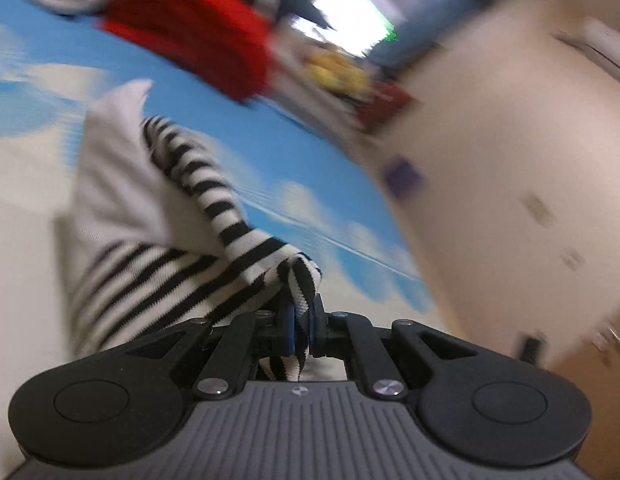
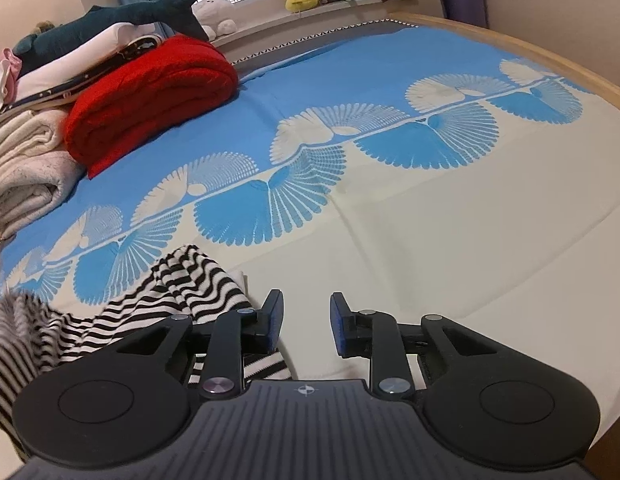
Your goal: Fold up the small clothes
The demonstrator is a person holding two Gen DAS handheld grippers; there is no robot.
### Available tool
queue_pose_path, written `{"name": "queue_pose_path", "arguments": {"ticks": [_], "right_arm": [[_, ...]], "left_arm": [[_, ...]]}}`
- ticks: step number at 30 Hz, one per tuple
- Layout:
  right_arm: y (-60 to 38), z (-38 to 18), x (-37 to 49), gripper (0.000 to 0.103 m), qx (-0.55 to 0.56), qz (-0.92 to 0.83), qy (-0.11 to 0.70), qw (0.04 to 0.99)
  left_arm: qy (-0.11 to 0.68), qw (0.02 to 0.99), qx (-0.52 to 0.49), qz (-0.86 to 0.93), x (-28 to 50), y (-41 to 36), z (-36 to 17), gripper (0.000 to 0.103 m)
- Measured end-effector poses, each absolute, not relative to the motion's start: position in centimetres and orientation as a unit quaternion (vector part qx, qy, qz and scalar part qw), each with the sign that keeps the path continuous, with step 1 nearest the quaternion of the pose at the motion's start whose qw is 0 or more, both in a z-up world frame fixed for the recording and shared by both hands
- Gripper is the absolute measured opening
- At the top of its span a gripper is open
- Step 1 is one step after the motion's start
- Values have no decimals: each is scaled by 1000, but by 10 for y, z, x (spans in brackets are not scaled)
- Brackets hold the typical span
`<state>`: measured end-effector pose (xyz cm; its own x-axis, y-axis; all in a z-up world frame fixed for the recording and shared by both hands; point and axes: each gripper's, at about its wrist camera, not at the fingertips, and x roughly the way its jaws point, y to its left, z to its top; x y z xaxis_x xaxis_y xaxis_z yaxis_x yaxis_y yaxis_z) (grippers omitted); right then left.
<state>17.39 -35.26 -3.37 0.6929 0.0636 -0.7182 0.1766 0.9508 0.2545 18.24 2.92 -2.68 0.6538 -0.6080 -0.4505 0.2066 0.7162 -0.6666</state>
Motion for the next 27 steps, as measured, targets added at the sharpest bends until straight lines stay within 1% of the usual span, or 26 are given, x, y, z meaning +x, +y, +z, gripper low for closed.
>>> {"name": "queue_pose_path", "arguments": {"ticks": [3,6,8,9,10,11,13,14,15,16,19,23,25,27], "right_arm": [[-353,-31,174,27,157,-29,385,909],[-355,-27,175,27,153,-28,374,914],[-356,-26,175,27,155,-29,368,916],[-357,-25,176,27,160,-28,367,916],[-358,-26,177,29,164,-26,367,915],[-357,-26,179,29,168,-20,369,914],[-355,-31,183,30,184,3,380,907],[-352,-33,186,32,195,16,389,900],[-350,-37,190,37,206,31,399,893],[-347,-39,194,41,215,41,409,886],[-332,-48,204,43,222,61,432,872],[-311,-57,221,44,224,80,451,860],[-300,-64,229,44,220,85,462,855],[-291,-70,237,44,204,84,471,854]], "left_arm": [[366,840,-255,-310,190,-42,-36,6],[421,814,-198,-347,195,-109,-64,7],[448,808,-160,-346,196,-135,-82,10],[464,802,-153,-343,199,-140,-89,13],[479,796,-156,-336,202,-141,-93,13],[483,792,-173,-331,205,-136,-94,14],[467,792,-211,-331,209,-114,-87,28],[457,796,-225,-327,212,-100,-80,39],[451,800,-235,-319,216,-88,-75,42],[441,806,-244,-311,219,-73,-70,42],[428,825,-258,-263,225,-30,-65,42],[441,840,-246,-199,236,6,-68,42],[458,839,-239,-174,239,18,-70,51],[474,834,-233,-157,238,33,-74,68]]}}
